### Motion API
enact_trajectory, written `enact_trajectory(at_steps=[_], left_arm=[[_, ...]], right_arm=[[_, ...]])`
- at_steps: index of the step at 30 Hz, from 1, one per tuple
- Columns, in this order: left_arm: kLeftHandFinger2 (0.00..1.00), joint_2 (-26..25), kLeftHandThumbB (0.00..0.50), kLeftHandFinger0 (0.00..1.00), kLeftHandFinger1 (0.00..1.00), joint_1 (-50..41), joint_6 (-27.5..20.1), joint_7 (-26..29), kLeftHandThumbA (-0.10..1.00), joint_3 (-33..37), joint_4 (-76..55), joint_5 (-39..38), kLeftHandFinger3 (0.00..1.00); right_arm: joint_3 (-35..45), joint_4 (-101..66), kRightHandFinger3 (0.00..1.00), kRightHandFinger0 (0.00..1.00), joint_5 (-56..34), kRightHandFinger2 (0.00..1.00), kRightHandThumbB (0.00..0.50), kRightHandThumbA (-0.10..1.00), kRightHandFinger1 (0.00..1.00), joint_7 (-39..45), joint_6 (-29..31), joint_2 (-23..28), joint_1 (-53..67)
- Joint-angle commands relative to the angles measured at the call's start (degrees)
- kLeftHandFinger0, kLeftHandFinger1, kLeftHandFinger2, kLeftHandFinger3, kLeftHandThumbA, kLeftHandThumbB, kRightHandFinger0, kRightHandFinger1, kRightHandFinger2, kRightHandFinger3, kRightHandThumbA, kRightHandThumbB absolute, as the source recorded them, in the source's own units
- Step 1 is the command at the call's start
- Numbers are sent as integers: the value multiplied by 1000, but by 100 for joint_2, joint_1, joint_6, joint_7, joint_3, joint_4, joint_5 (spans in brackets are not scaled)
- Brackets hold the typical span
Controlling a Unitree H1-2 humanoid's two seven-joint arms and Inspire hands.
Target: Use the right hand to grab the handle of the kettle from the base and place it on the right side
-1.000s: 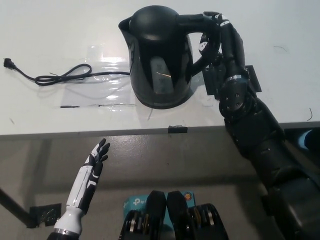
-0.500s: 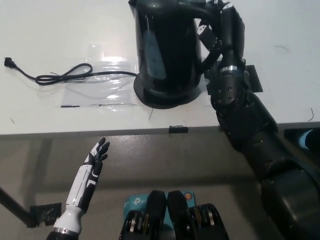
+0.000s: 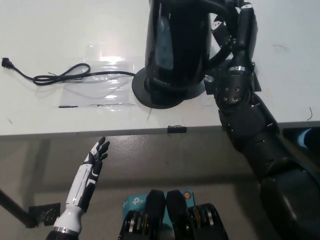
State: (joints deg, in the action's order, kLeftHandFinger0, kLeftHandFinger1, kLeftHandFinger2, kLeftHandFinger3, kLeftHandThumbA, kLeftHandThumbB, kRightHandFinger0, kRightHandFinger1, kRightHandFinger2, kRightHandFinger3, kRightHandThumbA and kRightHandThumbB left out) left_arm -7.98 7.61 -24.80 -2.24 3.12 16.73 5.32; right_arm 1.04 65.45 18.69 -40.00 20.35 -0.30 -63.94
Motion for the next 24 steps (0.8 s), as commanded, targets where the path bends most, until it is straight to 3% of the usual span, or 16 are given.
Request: enact_trajectory(at_steps=[1, 3, 7, 8, 9, 10, 14, 16, 17, 18, 19, 22, 24], left_arm=[[1000, -60, 500, 1000, 1000, 63, -213, -17, 1000, -17, -82, -60, 1000], [1000, -62, 500, 1000, 1000, 64, -213, -9, 1000, -14, -78, -52, 1000], [1000, -60, 500, 1000, 1000, 56, -213, -15, 1000, -20, -85, -61, 1000], [1000, -62, 500, 1000, 1000, 57, -213, -29, 1000, -24, -90, -85, 1000], [1000, -60, 500, 1000, 1000, 58, -213, -31, 1000, -28, -92, -96, 1000], [1000, -59, 500, 1000, 1000, 59, -213, -31, 1000, -30, -92, -100, 1000], [1000, -68, 500, 1000, 1000, 68, -213, -31, 1000, -32, -98, -107, 1000], [1000, -75, 500, 1000, 1000, 62, -213, -36, 1000, -35, -106, -112, 1000], [1000, -79, 500, 1000, 1000, 60, -213, -37, 1000, -37, -108, -112, 1000], [1000, -84, 500, 1000, 1000, 62, -212, -38, 1000, -36, -102, -111, 1000], [1000, -83, 500, 1000, 1000, 57, -213, -41, 1000, -44, -95, -124, 1000], [1000, -88, 500, 1000, 1000, 46, -212, -13, 1000, -50, -107, -89, 1000], [1000, -92, 500, 1000, 1000, 22, -213, -24, 1000, -58, -108, -122, 1000]], right_arm=[[182, -660, 544, 0, -333, 531, 61, -100, 126, -497, 658, 110, -600], [315, -830, 649, 15, -446, 628, 61, -100, 217, -406, 658, 152, -601], [233, -1072, 534, 0, -109, 463, 50, -100, 64, -638, 658, 412, -545], [258, -1118, 473, 22, -131, 435, 46, -100, 157, -627, 658, 463, -534], [292, -1163, 438, 1, -159, 291, 40, -100, 13, -567, 658, 517, -516], [300, -1182, 453, 0, -172, 281, 16, -100, 3, -544, 658, 540, -508], [254, -1250, 445, 0, -93, 418, 28, -100, 9, -425, 643, 868, -352], [192, -1313, 459, 0, -110, 435, 29, -100, 0, -343, 658, 996, -249], [142, -1312, 457, 0, -86, 431, 43, -100, 0, -371, 658, 1052, -217], [87, -1302, 432, 0, -54, 390, 22, -100, 0, -422, 658, 1109, -188], [5, -1245, 482, 0, 46, 419, 49, -100, 15, -501, 658, 1205, -133], [-78, -1146, 471, 0, 59, 387, 81, -100, 0, -563, 658, 1328, -44], [-105, -1090, 484, 0, -20, 397, 74, -100, 0, -496, 658, 1378, 31]])
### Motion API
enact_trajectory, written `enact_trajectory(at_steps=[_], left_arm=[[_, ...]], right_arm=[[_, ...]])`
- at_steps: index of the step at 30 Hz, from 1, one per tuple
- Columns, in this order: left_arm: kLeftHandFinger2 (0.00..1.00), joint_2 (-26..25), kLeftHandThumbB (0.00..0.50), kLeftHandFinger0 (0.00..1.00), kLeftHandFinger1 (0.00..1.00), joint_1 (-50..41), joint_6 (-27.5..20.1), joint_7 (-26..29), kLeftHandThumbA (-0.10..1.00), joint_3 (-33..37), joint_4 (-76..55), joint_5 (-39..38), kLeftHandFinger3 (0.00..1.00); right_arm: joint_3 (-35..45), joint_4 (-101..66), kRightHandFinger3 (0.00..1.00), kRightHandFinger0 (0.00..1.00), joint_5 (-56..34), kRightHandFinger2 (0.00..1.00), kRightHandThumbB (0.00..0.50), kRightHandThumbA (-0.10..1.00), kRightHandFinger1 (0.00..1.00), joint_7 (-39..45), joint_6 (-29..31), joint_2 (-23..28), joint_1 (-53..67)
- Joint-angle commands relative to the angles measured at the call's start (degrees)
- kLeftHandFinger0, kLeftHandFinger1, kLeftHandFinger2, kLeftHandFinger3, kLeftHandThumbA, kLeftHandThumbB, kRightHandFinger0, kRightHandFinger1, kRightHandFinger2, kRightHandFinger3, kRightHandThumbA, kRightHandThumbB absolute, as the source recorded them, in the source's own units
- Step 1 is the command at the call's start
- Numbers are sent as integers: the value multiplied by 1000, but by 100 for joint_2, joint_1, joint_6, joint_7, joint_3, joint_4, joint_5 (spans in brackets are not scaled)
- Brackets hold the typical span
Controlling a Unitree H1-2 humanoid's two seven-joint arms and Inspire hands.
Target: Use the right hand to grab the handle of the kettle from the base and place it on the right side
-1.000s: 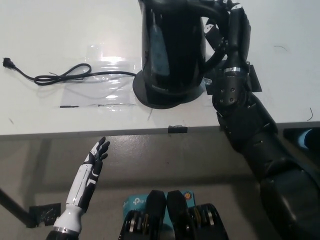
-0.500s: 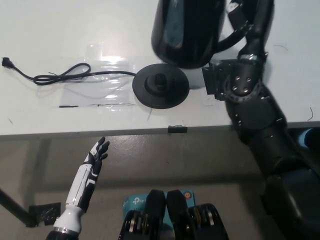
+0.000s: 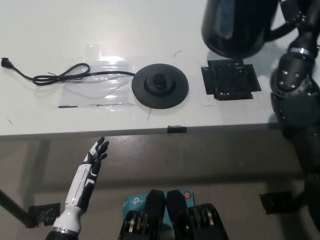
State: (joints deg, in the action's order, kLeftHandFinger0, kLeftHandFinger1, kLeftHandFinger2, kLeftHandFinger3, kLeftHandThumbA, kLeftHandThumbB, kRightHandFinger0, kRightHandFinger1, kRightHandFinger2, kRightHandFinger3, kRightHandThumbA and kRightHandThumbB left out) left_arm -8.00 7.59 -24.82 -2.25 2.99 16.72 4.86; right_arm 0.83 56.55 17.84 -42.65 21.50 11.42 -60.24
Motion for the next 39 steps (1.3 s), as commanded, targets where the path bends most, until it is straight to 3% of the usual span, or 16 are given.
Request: enact_trajectory(at_steps=[1, 5, 7, 18, 23, 24, 28, 29, 30, 31, 32, 33, 34, 35, 37, 39], left_arm=[[1000, -92, 500, 1000, 1000, 18, -211, -21, 1000, -46, -110, -76, 1000], [1000, -99, 500, 1000, 1000, -14, -211, -38, 1000, -48, -118, -105, 1000], [1000, -86, 500, 1000, 1000, -30, -211, -29, 1000, -51, -133, -85, 1000], [1000, -47, 500, 1000, 1000, -61, -211, -50, 1000, -28, -139, -119, 1000], [1000, -31, 500, 1000, 1000, -59, -211, -44, 1000, -36, -133, -142, 1000], [1000, -28, 500, 1000, 1000, -66, -211, -45, 1000, -39, -137, -153, 1000], [1000, -38, 500, 1000, 1000, -84, -211, -39, 1000, -45, -165, -151, 1000], [1000, -42, 500, 1000, 1000, -86, -211, -42, 1000, -47, -167, -160, 1000], [1000, -61, 500, 1000, 1000, -80, -211, -39, 1000, -47, -167, -149, 1000], [1000, -67, 500, 1000, 1000, -77, -211, -37, 1000, -51, -165, -148, 1000], [1000, -66, 500, 1000, 1000, -77, -211, -38, 1000, -57, -161, -157, 1000], [1000, -65, 500, 1000, 1000, -78, -211, -43, 1000, -68, -156, -182, 1000], [1000, -65, 500, 1000, 1000, -72, -211, -51, 1000, -76, -151, -209, 1000], [1000, -62, 500, 1000, 1000, -65, -211, -42, 1000, -83, -142, -210, 1000], [1000, -64, 500, 1000, 1000, -100, -211, -49, 1000, -104, -162, -257, 1000], [1000, -67, 500, 1000, 1000, -124, -211, -49, 1000, -122, -164, -285, 1000]], right_arm=[[-109, -181, 485, 0, 50, 396, 73, -100, 0, -231, 543, 231, -311], [-229, -23, 537, 0, -15, 450, 58, -100, 0, -296, 543, 267, -217], [-292, 82, 532, 0, -85, 440, 77, -100, 0, -332, 543, 234, -163], [-401, 428, 504, 0, -342, 384, 47, -100, 0, -266, 543, -114, 50], [-660, 723, 507, 0, -277, 419, 74, -100, 6, -550, 543, -194, 50], [-680, 774, 453, 0, -313, 392, 91, -100, 1, -523, 543, -197, 62], [-865, 1027, 440, 0, -278, 432, 89, 2, 27, -579, 543, -105, 192], [-906, 1059, 437, 9, -251, 455, 116, 21, 55, -644, 543, -89, 201], [-992, 1269, 531, 151, -86, 633, 194, 233, 239, -836, 543, -27, 201], [-1053, 1353, 765, 283, -52, 886, 249, 344, 449, -817, 543, 15, 202], [-1087, 1363, 752, 337, -60, 882, 256, 405, 486, -731, 543, 47, 219], [-1133, 1321, 1000, 639, -103, 1000, 332, 470, 821, -419, 543, 133, 280], [-1166, 1320, 1000, 829, -142, 1000, 378, 550, 1000, -240, 543, 167, 284], [-1201, 1283, 1000, 1000, -169, 1000, 410, 640, 1000, 182, 543, 259, 332], [-1250, 1235, 1000, 1000, -184, 1000, 467, 711, 1000, 571, 543, 354, 392], [-1284, 1133, 1000, 1000, -222, 1000, 477, 733, 1000, 750, 543, 416, 450]])
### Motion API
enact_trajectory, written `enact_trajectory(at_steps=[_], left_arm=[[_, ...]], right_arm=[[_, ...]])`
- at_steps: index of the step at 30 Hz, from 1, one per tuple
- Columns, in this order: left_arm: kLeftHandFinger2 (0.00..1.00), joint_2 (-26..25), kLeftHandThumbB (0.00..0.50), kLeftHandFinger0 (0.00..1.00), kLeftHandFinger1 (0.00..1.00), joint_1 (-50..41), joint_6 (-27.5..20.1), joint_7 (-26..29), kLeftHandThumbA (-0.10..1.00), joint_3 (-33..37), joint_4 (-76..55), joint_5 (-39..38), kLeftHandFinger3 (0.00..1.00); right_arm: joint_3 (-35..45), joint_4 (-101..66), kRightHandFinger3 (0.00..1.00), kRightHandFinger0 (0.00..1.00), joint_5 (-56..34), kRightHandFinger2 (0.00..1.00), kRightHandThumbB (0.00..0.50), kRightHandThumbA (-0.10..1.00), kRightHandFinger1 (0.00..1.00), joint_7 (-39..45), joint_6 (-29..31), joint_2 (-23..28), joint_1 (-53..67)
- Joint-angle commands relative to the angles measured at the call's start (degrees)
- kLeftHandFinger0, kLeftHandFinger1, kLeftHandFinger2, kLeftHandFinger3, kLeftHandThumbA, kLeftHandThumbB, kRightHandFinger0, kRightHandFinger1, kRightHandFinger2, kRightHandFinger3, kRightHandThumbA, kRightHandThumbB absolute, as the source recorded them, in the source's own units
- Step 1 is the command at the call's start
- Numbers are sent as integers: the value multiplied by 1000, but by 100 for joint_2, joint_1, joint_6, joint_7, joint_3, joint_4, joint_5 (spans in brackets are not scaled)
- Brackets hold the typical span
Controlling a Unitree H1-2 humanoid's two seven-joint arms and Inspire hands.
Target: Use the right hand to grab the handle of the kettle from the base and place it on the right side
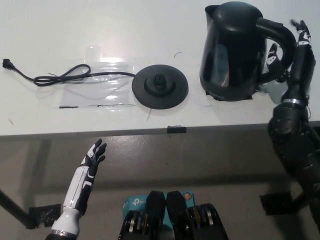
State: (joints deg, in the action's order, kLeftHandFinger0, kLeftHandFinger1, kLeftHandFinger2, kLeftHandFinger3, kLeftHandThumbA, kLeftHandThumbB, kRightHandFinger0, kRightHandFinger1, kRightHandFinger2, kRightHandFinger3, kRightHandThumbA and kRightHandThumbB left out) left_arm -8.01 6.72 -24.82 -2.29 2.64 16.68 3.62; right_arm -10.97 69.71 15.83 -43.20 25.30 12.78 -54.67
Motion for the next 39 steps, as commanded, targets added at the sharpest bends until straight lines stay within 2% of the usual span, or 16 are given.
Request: enact_trajectory(at_steps=[1, 3, 8, 10, 11, 13, 21, 25, 28, 31, 35, 37, 39], left_arm=[[1000, -70, 500, 1000, 1000, -66, -211, -33, 1000, -88, -173, -138, 1000], [1000, -78, 500, 1000, 1000, -74, -211, -30, 1000, -95, -165, -141, 1000], [1000, -90, 500, 1000, 1000, -85, -211, -27, 1000, -112, -189, -117, 1000], [1000, -87, 500, 1000, 1000, -69, -211, -35, 1000, -114, -158, -139, 1000], [1000, -71, 500, 1000, 1000, -69, -211, -38, 1000, -127, -144, -177, 1000], [1000, -72, 500, 1000, 1000, -95, -211, -29, 1000, -141, -140, -178, 1000], [1000, -77, 500, 1000, 1000, -150, -211, -4, 1000, -129, -156, -79, 1000], [1000, -75, 500, 1000, 1000, -185, -211, -24, 1000, -109, -185, -74, 1000], [1000, -72, 500, 1000, 1000, -185, -211, -23, 1000, -110, -185, -81, 1000], [1000, -90, 500, 1000, 1000, -193, -211, -7, 1000, -116, -189, -52, 1000], [1000, -108, 500, 1000, 1000, -200, -211, -20, 1000, -136, -163, -101, 1000], [1000, -100, 500, 1000, 1000, -202, -211, -20, 1000, -125, -155, -87, 1000], [1000, -95, 500, 1000, 1000, -176, -211, -14, 1000, -106, -127, -51, 1000]], right_arm=[[-93, -309, 1000, 1000, -77, 1000, 474, 748, 1000, 967, 163, 321, -40], [-75, -466, 1000, 1000, -137, 1000, 498, 801, 1000, 1171, 163, 371, 39], [58, -1081, 1000, 1000, -444, 1000, 500, 849, 1000, 1803, 163, 502, 368], [135, -1381, 1000, 1000, -580, 1000, 500, 903, 1000, 2081, 163, 550, 525], [155, -1622, 1000, 1000, -650, 1000, 500, 968, 1000, 2184, 163, 582, 648], [225, -1940, 1000, 1000, -830, 1000, 495, 1000, 1000, 2423, 163, 577, 795], [1116, -3440, 1000, 1000, -2394, 1000, 488, 1000, 1000, 3644, 163, 306, 1457], [1327, -4285, 1000, 1000, -2692, 1000, 500, 1000, 1000, 3740, 163, 234, 1818], [1478, -4790, 1000, 1000, -2683, 1000, 484, 1000, 1000, 3615, 163, 175, 2060], [1687, -5332, 1000, 1000, -2351, 1000, 500, 1000, 1000, 3235, 162, 46, 2345], [2148, -5957, 1000, 1000, -1404, 1000, 483, 1000, 1000, 2406, 163, -214, 2637], [2270, -6327, 1000, 1000, -1140, 1000, 472, 1000, 1000, 2246, 163, -315, 2835], [2342, -7029, 1000, 1000, -320, 1000, 466, 1000, 1000, 1809, 163, -549, 3196]])
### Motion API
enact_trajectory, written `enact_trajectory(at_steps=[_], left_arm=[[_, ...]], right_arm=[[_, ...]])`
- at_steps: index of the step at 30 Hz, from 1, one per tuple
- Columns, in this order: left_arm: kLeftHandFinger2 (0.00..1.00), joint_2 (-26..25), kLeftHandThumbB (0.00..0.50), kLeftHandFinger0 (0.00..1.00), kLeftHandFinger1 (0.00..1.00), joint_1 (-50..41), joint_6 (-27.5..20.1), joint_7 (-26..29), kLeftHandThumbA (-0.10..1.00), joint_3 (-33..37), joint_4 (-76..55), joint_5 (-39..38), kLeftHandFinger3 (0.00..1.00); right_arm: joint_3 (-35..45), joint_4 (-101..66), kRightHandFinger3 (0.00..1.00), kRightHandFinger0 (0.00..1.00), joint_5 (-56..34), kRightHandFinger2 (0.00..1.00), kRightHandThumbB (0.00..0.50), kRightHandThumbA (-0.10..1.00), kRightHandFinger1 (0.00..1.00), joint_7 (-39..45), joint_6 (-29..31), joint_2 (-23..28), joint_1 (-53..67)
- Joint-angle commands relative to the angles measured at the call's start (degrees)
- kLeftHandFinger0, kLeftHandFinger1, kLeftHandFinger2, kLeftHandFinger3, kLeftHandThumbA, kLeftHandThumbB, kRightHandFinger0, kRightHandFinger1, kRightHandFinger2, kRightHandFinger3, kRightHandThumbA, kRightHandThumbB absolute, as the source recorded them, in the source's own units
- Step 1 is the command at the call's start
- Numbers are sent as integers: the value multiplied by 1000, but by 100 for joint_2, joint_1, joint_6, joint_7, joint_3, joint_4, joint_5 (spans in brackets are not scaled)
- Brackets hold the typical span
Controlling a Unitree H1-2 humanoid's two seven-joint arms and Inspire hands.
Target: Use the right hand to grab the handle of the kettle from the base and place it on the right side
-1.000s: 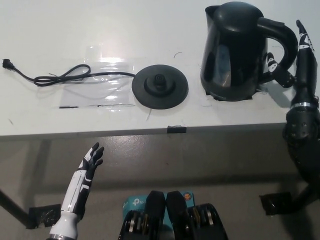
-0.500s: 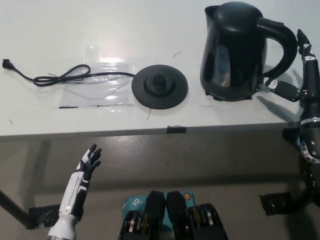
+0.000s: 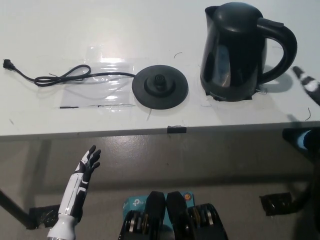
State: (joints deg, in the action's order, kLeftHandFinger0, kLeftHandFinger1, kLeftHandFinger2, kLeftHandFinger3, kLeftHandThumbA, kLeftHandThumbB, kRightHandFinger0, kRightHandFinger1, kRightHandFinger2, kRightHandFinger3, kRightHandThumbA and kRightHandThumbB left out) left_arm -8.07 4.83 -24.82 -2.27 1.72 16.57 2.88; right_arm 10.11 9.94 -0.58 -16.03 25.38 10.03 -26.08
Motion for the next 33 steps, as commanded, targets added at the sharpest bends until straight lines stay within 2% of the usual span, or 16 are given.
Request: enact_trajectory(at_steps=[1, 2, 4, 7, 8, 10, 13, 14, 15, 16, 19, 20, 23, 25, 27, 33], left_arm=[[1000, -85, 500, 1000, 1000, 18, -211, -5, 1000, -5, -110, 42, 1000], [1000, -87, 500, 1000, 1000, 16, -211, 11, 1000, 1, -107, 67, 1000], [1000, -81, 500, 1000, 1000, -30, -211, 13, 1000, 5, -110, 83, 1000], [1000, -89, 497, 1000, 1000, -97, -211, 5, 1000, 51, -118, 103, 1000], [1000, -91, 500, 1000, 1000, -128, -211, 28, 1000, 68, -117, 151, 1000], [1000, -90, 500, 1000, 1000, -206, -211, 28, 1000, 113, -138, 190, 1000], [1000, -63, 500, 1000, 1000, -274, -211, -32, 1000, 139, -159, 120, 1000], [1000, -65, 500, 1000, 1000, -278, -211, -24, 1000, 155, -160, 137, 1000], [1000, -62, 500, 1000, 1000, -267, -211, -14, 1000, 162, -153, 141, 1000], [1000, -75, 500, 1000, 1000, -243, -211, -7, 1000, 170, -133, 145, 1000], [1000, -103, 500, 1000, 1000, -186, -211, -45, 1000, 174, -95, 105, 1000], [1000, -100, 500, 1000, 1000, -179, -211, -41, 1000, 168, -85, 103, 1000], [1000, -81, 500, 1000, 1000, -205, -211, -100, 1000, 181, -86, 36, 1000], [1000, -85, 500, 1000, 1000, -254, -211, -122, 1000, 209, -100, 27, 1000], [1000, -98, 500, 1000, 1000, -300, -211, -127, 1000, 230, -109, 51, 1000], [1000, -114, 500, 1000, 1000, -371, -211, -149, 1000, 299, -117, 63, 1000]], right_arm=[[232, -1265, 1000, 1000, 1714, 1000, 466, 1000, 1000, -1114, 155, -370, 450], [186, -1507, 1000, 1000, 2008, 1000, 473, 1000, 1000, -1190, 155, -481, 597], [-214, -1868, 1000, 1000, 2473, 1000, 416, 1000, 1000, -1376, 155, -551, 955], [-1008, -1888, 1000, 1000, 2275, 1000, 408, 1000, 1000, -1258, 155, -478, 1391], [-1158, -1727, 1000, 1000, 2474, 1000, 405, 1000, 1000, -1290, 155, -572, 1498], [-1603, -1445, 1000, 1000, 2138, 1000, 368, 1000, 1000, -1006, 155, -509, 1719], [-2164, -887, 1000, 1000, 2153, 1000, 307, 1000, 1000, -1306, 155, -357, 1787], [-2293, -707, 1000, 1000, 2197, 1000, 300, 1000, 1000, -1458, 155, -314, 1783], [-2414, -410, 1000, 1000, 2191, 1000, 269, 1000, 1000, -1501, 155, -281, 1748], [-2523, -89, 1000, 1000, 2015, 1000, 278, 1000, 1000, -1334, 155, -219, 1713], [-2593, 280, 1000, 1000, 1701, 1000, 259, 1000, 1000, -936, 155, -112, 1669], [-2561, 413, 1000, 1000, 1253, 1000, 274, 1000, 1000, -455, 155, -109, 1674], [-2533, 580, 1000, 1000, 1022, 1000, 295, 1000, 1000, -32, 155, -68, 1716], [-2535, 602, 1000, 1000, 914, 1000, 302, 1000, 1000, 198, 155, -48, 1780], [-2556, 654, 1000, 1000, 922, 1000, 289, 1000, 1000, 350, 155, -20, 1817], [-2504, 623, 1000, 1000, 1069, 1000, 308, 1000, 1000, 613, 29, 6, 1993]])
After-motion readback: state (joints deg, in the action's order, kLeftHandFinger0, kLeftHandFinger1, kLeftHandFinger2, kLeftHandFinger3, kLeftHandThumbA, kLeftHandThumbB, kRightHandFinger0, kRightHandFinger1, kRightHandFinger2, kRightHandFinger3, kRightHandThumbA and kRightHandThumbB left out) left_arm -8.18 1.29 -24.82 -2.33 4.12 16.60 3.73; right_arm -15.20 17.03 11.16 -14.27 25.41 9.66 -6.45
